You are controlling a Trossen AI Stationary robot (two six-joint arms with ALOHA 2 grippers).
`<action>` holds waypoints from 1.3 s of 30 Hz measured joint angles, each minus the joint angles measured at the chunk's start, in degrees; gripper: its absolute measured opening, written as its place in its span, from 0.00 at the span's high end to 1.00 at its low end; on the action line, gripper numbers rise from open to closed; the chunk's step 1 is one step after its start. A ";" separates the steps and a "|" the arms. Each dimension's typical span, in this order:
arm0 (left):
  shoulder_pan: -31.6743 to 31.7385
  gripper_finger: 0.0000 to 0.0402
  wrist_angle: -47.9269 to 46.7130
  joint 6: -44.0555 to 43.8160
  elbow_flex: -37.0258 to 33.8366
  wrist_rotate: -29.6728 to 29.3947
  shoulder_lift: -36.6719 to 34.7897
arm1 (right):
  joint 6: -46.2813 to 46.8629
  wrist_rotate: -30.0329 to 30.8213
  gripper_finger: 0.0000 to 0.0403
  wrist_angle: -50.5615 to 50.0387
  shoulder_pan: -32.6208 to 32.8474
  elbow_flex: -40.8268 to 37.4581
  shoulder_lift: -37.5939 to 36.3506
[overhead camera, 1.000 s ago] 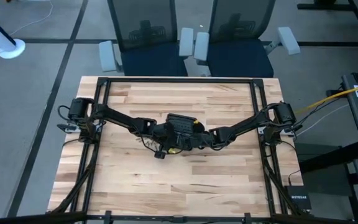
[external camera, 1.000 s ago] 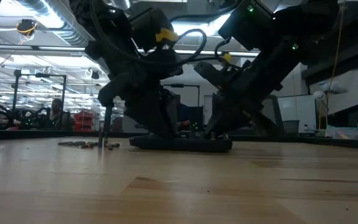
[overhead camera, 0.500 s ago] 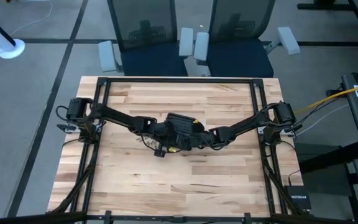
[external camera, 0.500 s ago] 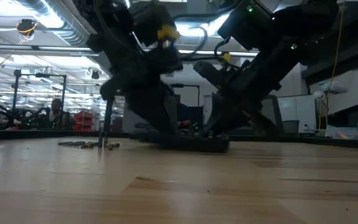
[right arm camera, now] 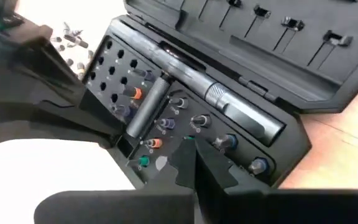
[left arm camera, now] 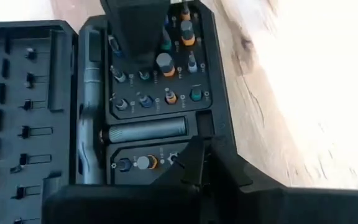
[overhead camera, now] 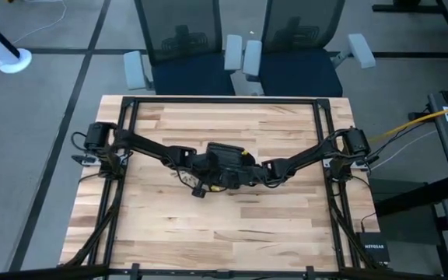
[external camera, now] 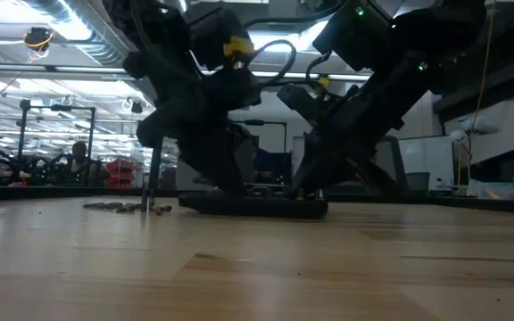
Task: Prefit tool cases
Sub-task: Remove the green socket bit from the black prefit tool case
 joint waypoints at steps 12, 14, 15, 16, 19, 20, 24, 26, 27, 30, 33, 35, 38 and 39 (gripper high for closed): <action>-0.18 1.00 6.80 -2.87 -0.16 -2.32 1.12 | -2.56 -1.59 1.00 11.38 0.00 0.39 -0.90; -0.12 1.00 7.62 -3.04 -0.23 -2.98 1.10 | -2.89 -3.01 1.00 15.16 0.08 0.46 -0.65; -0.12 1.00 8.00 -3.37 -0.23 -3.24 1.12 | -2.92 -2.77 1.00 13.96 0.09 0.93 -0.49; -0.14 1.00 7.87 -3.85 -0.23 -3.26 1.12 | -2.91 -2.27 1.00 11.56 0.11 1.63 -0.48; 0.08 1.00 7.49 -5.45 -0.23 -3.08 1.12 | -2.86 -1.11 1.00 3.71 -0.02 2.95 -0.46; 0.01 1.00 7.24 -5.58 -0.23 -2.94 1.12 | -2.84 -0.51 1.00 2.48 -0.10 2.95 -0.43; -1.02 1.00 6.81 -5.62 -0.23 -0.55 1.10 | -3.20 0.38 1.00 1.67 -2.25 3.00 -0.42; -1.76 1.00 6.62 -5.71 -0.32 -0.36 1.10 | -3.60 -0.53 1.00 2.42 -2.96 3.05 -0.42; -1.92 1.00 6.64 -5.88 -0.32 -0.49 1.10 | -4.12 -0.99 1.00 2.74 -3.14 3.12 -0.34; -1.93 1.00 6.66 -5.99 -0.36 -0.47 1.10 | -4.61 -3.18 1.00 3.01 -3.33 3.13 0.09; -1.93 1.00 6.47 -5.95 -0.43 -0.62 1.10 | -4.48 -4.44 1.00 3.87 -3.32 3.13 1.13; -1.93 1.00 6.22 -5.84 -0.45 -0.59 1.10 | -4.35 -5.50 1.00 4.97 -3.32 3.15 2.01; -1.93 1.00 5.15 -5.87 -0.45 -0.74 0.94 | -4.55 -5.96 1.00 6.96 -3.34 3.15 3.17; -1.93 1.00 4.83 -5.97 -0.45 -0.98 0.90 | -4.59 -6.09 1.00 6.81 -3.36 3.22 3.21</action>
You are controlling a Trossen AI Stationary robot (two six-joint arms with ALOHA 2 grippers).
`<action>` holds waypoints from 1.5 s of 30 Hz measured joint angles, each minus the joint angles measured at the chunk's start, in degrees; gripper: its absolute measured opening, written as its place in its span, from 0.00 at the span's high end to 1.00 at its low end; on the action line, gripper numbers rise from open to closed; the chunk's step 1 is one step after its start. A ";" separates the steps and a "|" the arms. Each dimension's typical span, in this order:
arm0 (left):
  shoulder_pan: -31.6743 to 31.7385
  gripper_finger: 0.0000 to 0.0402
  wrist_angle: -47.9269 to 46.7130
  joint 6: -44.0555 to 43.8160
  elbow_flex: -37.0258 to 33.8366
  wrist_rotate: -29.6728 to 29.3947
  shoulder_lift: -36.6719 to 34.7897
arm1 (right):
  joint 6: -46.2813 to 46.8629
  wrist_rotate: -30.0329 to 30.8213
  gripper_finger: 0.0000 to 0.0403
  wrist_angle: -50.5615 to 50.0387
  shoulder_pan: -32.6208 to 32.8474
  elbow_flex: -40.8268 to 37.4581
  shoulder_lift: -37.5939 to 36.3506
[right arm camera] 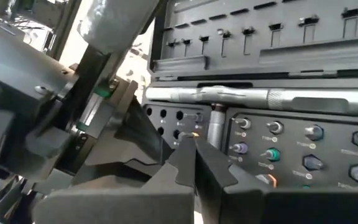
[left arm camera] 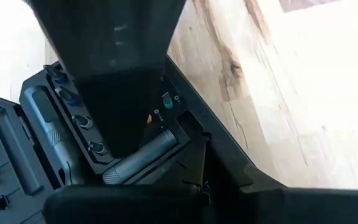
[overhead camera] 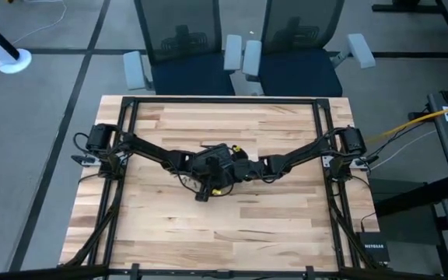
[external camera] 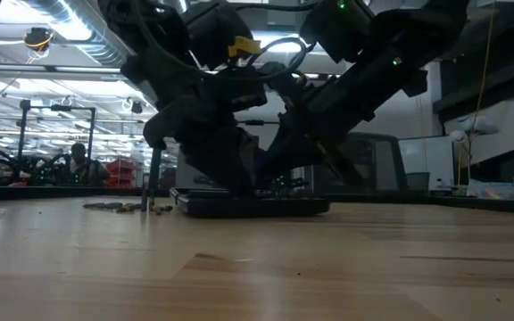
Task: Prefit tool cases
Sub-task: Remove the green socket bit from the black prefit tool case
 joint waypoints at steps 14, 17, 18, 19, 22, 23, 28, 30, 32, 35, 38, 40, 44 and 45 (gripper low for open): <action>-1.32 1.00 -0.63 -1.72 0.13 -1.91 -2.34 | 1.60 -3.50 1.00 -10.11 -0.70 -0.15 -0.04; -1.51 1.00 2.95 -1.47 1.07 -2.05 -4.10 | 0.85 -2.51 1.00 -7.72 -0.83 -0.16 -0.72; -1.51 1.00 2.50 -1.51 0.90 -2.04 -4.20 | -0.27 -2.24 1.00 -7.32 -1.13 -0.20 -1.39; -1.59 1.00 1.46 -1.70 0.71 -2.03 -4.02 | -1.37 -1.76 1.00 -7.51 -1.25 -0.31 -2.05; -1.62 1.00 0.84 -2.77 0.33 -2.03 -3.33 | -2.89 -0.26 1.00 -10.32 -2.57 -0.53 -4.28; -1.61 1.00 1.88 -2.80 0.44 -2.07 -3.69 | -3.31 0.03 1.00 -10.87 -3.02 -0.51 -5.01; -1.84 1.00 2.23 -2.23 0.43 -2.02 -4.83 | -4.31 -0.85 1.00 -11.61 -4.27 -0.40 -5.72; -1.86 1.00 2.20 -1.83 0.38 -2.02 -6.60 | -4.31 -0.87 1.00 -11.15 -4.20 -0.35 -5.17; -1.86 1.00 2.04 -0.98 0.48 -2.00 -8.57 | -4.30 -1.19 1.00 -12.38 -4.17 -0.34 -5.07; -1.86 1.00 -3.03 -0.35 0.41 -2.10 -12.02 | -4.61 -0.95 1.00 -12.23 -4.16 -0.34 -5.09; -1.97 1.00 -12.48 -0.51 0.46 -2.52 -17.91 | -5.92 -0.88 1.00 -12.26 -4.53 -0.32 -5.36; -2.41 1.00 -20.46 -2.28 -0.08 -3.43 -22.02 | -6.22 -0.91 1.00 -12.38 -4.64 -0.29 -5.53; -4.65 1.00 -30.99 -8.53 -5.52 -4.82 -31.10 | -8.11 -1.31 1.00 -11.78 -4.64 -0.28 -5.53; -5.48 1.00 -31.67 -10.11 -7.41 -5.31 -33.62 | -8.64 -1.36 1.00 -11.74 -4.64 -0.25 -5.55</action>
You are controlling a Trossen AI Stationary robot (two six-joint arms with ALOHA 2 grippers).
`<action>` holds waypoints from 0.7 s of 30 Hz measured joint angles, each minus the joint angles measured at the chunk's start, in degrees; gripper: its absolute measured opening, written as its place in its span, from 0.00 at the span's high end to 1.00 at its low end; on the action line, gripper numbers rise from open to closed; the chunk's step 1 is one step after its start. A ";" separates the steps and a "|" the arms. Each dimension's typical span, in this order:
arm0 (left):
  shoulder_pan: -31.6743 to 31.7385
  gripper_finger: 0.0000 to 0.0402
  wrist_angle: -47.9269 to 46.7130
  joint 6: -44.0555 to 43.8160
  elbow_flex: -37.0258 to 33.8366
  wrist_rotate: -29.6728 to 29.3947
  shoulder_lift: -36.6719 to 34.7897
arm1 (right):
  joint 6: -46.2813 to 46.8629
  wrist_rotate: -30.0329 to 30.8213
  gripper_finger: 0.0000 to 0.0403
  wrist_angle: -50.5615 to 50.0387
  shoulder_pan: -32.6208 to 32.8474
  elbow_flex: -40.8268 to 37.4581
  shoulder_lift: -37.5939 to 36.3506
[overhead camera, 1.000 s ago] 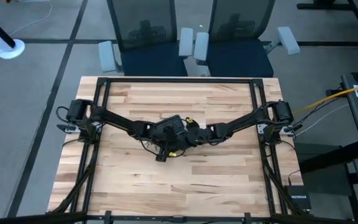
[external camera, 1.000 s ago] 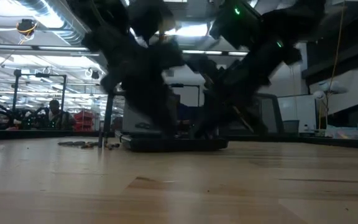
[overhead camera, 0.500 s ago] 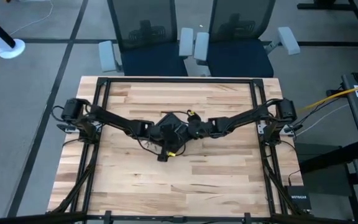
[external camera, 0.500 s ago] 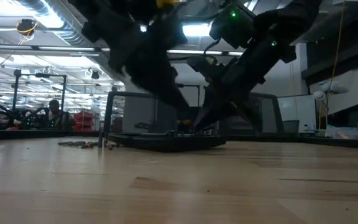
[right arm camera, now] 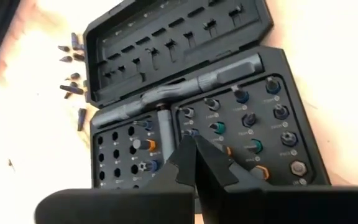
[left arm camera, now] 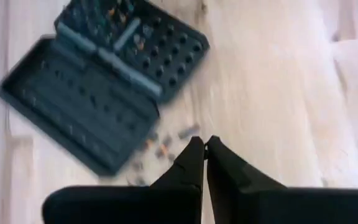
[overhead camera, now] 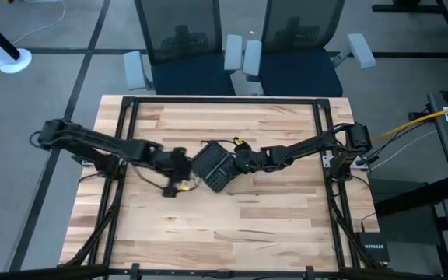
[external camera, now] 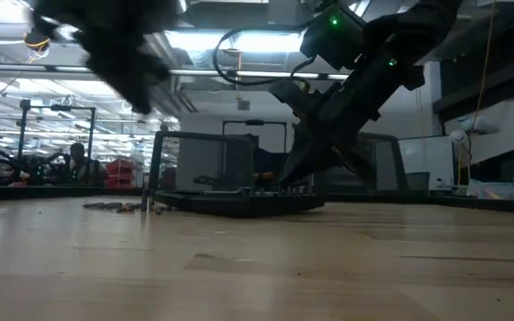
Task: Prefit tool cases
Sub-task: Remove the green socket bit from the black prefit tool case, then adjust the black prefit tool case
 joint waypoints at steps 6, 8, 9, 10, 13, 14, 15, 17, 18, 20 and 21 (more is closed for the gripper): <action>-1.62 1.00 0.07 -5.55 -9.14 -0.45 -5.59 | -1.42 -1.08 1.00 0.70 0.00 0.00 -0.01; -0.83 0.97 0.06 -6.25 -10.72 -0.48 -4.42 | -2.36 -1.47 1.00 0.62 0.00 0.00 -0.70; -0.33 0.95 0.01 -6.29 -11.21 -0.46 -3.60 | -3.14 -1.53 1.00 0.75 0.00 0.00 -1.18; 0.17 0.93 0.02 -6.41 -11.45 -0.41 -2.88 | -3.70 -1.64 1.00 0.71 -0.11 0.02 -1.75; 1.65 0.85 2.49 -6.28 -10.79 -0.40 -2.06 | -6.13 -2.29 1.00 -0.48 -1.12 0.04 -3.48; 2.16 0.82 3.54 -6.02 -10.71 -0.38 -2.02 | -6.89 -2.48 1.00 -1.02 -1.68 0.04 -4.19; 2.60 0.80 4.17 -5.93 -10.60 -0.40 -2.04 | -7.90 -2.59 1.00 -1.70 -2.28 0.04 -5.09; 3.35 0.74 5.51 -5.93 -10.06 -0.40 -2.12 | -10.37 -2.72 1.00 -4.60 -3.67 0.07 -7.09; 3.63 0.71 6.06 -5.93 -9.80 -0.40 -2.13 | -11.55 -2.64 1.00 -6.83 -4.50 0.07 -8.11; 4.04 0.67 6.20 -5.85 -9.77 -0.40 -1.86 | -14.20 -2.09 1.00 -12.12 -6.47 0.07 -10.18; 4.12 0.66 6.63 -5.68 -9.77 -0.40 -1.30 | -15.76 -1.94 1.00 -14.87 -7.58 0.07 -10.82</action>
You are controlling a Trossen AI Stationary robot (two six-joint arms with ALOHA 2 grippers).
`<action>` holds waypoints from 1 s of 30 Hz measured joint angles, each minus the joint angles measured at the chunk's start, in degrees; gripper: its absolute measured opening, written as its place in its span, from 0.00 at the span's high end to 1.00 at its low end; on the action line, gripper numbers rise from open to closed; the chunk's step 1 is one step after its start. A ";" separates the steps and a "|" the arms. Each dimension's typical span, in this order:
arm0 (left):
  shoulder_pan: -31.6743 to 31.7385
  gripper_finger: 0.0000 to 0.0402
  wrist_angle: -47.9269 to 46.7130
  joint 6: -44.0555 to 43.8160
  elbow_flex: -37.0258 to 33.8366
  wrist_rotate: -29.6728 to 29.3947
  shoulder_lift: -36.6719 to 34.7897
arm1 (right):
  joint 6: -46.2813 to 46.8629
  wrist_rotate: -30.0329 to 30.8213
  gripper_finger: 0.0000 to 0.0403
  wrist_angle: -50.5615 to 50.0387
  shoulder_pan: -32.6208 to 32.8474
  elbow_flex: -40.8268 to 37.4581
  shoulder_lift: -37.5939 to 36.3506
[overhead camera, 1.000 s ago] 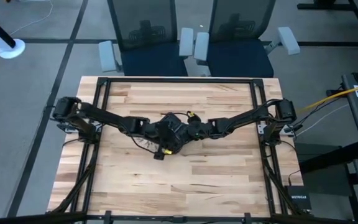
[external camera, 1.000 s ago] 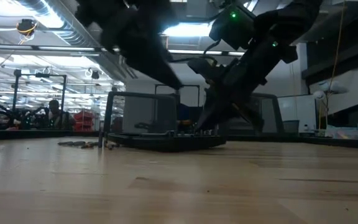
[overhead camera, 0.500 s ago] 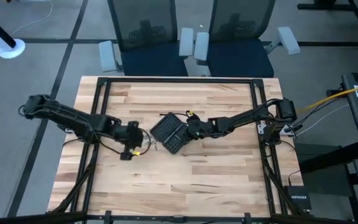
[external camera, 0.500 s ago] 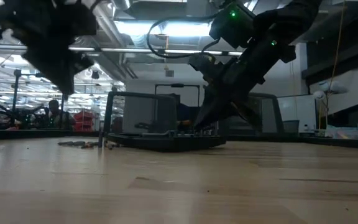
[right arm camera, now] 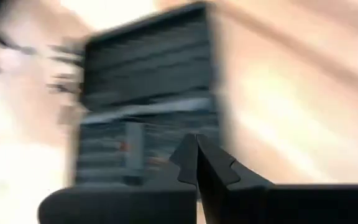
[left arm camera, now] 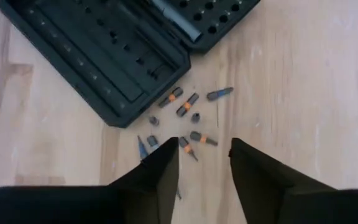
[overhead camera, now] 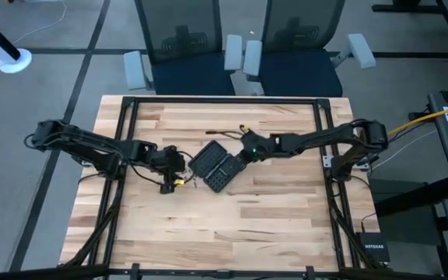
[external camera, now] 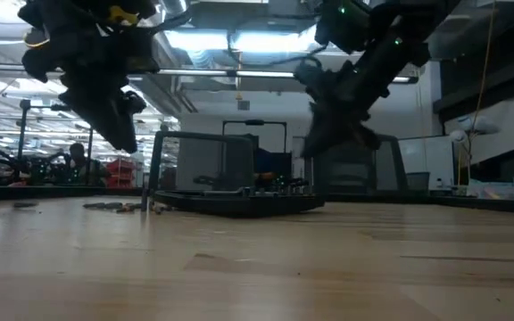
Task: Prefit tool cases
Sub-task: Adjust the black prefit tool case
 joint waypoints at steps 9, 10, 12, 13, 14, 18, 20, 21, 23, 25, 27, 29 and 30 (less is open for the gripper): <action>2.36 0.65 8.87 2.16 -0.03 -4.74 11.04 | -5.59 -2.68 1.00 -7.35 -6.71 -0.02 0.90; 2.96 0.66 9.70 1.60 -0.02 -5.37 11.95 | -5.53 -2.47 1.00 -6.78 -6.71 -0.02 1.12; 4.37 0.66 10.32 1.03 0.01 -5.58 13.45 | -5.47 -2.52 1.00 -6.97 -6.60 -0.01 1.65; 4.96 0.67 10.35 0.95 0.22 -5.68 14.01 | -5.45 -2.75 1.00 -7.08 -6.54 -0.02 2.07; 5.52 0.67 10.59 1.10 0.35 -5.75 14.21 | -5.32 -3.29 1.00 -6.94 -6.43 -0.02 2.51; 7.55 0.67 11.43 4.15 0.39 -5.91 14.70 | -4.53 -3.55 1.00 -6.67 -4.60 -0.02 3.48; 8.52 0.69 11.82 6.23 0.39 -6.79 14.80 | -3.87 -3.50 1.00 -5.93 -3.53 -0.02 3.84; 9.07 0.69 12.32 7.60 0.39 -7.19 14.82 | -3.62 -3.28 1.00 -5.90 -3.06 -0.02 3.87; 10.17 0.71 14.07 9.83 0.39 -7.34 14.91 | -2.70 -2.86 1.00 -5.23 -2.07 -0.02 3.87; 11.03 0.72 14.31 11.52 0.92 -7.48 14.93 | -1.90 -2.08 1.00 -4.54 -1.17 -0.02 3.87; 11.45 0.73 14.27 11.65 2.12 -7.48 14.89 | -1.66 -2.12 1.00 -4.20 -0.38 -0.02 3.87; 11.32 0.73 11.76 11.92 3.36 -7.45 14.53 | -1.30 -2.14 1.00 -3.75 0.36 -0.02 3.85; 11.09 0.73 10.53 12.54 4.17 -7.43 14.47 | -1.51 -2.17 1.00 -3.61 0.80 -0.02 3.85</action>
